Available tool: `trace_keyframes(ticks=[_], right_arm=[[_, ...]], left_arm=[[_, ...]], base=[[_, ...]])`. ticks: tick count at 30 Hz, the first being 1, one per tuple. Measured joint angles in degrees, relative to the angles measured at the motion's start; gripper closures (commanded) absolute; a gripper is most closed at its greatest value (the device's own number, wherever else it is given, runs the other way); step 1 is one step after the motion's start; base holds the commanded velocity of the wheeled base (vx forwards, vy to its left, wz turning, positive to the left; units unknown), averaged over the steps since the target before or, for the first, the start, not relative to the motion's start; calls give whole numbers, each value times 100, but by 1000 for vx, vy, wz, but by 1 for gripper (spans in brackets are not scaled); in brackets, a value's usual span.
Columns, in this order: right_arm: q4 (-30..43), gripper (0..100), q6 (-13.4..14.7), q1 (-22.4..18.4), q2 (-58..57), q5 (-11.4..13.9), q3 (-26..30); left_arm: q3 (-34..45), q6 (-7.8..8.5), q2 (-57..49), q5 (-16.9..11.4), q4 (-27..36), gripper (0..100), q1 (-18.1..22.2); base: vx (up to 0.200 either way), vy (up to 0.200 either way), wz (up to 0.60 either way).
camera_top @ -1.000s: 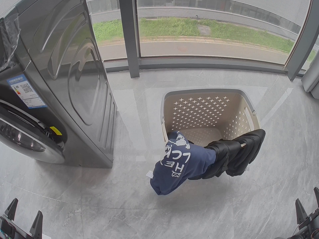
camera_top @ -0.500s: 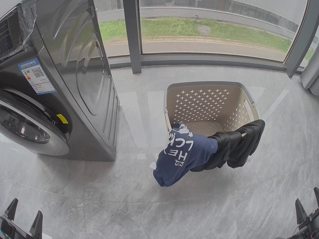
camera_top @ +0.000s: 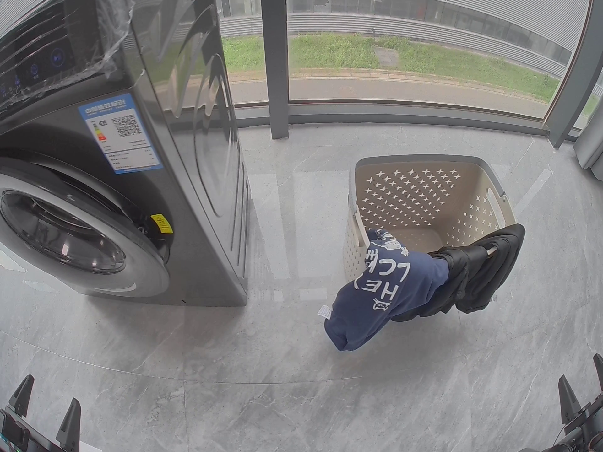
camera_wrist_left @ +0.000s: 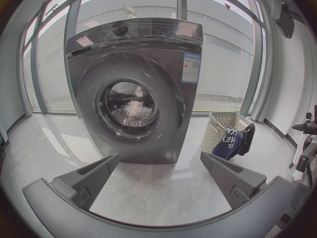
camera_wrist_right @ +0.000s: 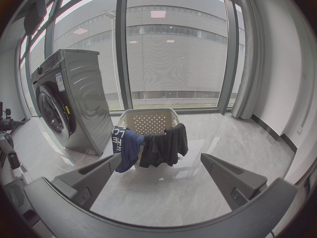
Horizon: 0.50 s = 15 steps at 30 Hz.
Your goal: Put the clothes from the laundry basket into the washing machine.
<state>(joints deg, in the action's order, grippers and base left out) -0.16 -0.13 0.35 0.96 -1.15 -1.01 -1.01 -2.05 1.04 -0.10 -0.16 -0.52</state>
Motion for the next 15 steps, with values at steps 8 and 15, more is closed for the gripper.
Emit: trace_keyframes(ticks=[8, 15], right_arm=[[0, 0, -2, -2, 0, 0, 0], [2, 0, -11, -2, 0, 24, 0]], left_arm=[[0, -11, 0, -1, -2, 0, 0], [0, -11, 0, 0, 2, 0, -5]], base=[[0, 200, 0], [0, 200, 0]])
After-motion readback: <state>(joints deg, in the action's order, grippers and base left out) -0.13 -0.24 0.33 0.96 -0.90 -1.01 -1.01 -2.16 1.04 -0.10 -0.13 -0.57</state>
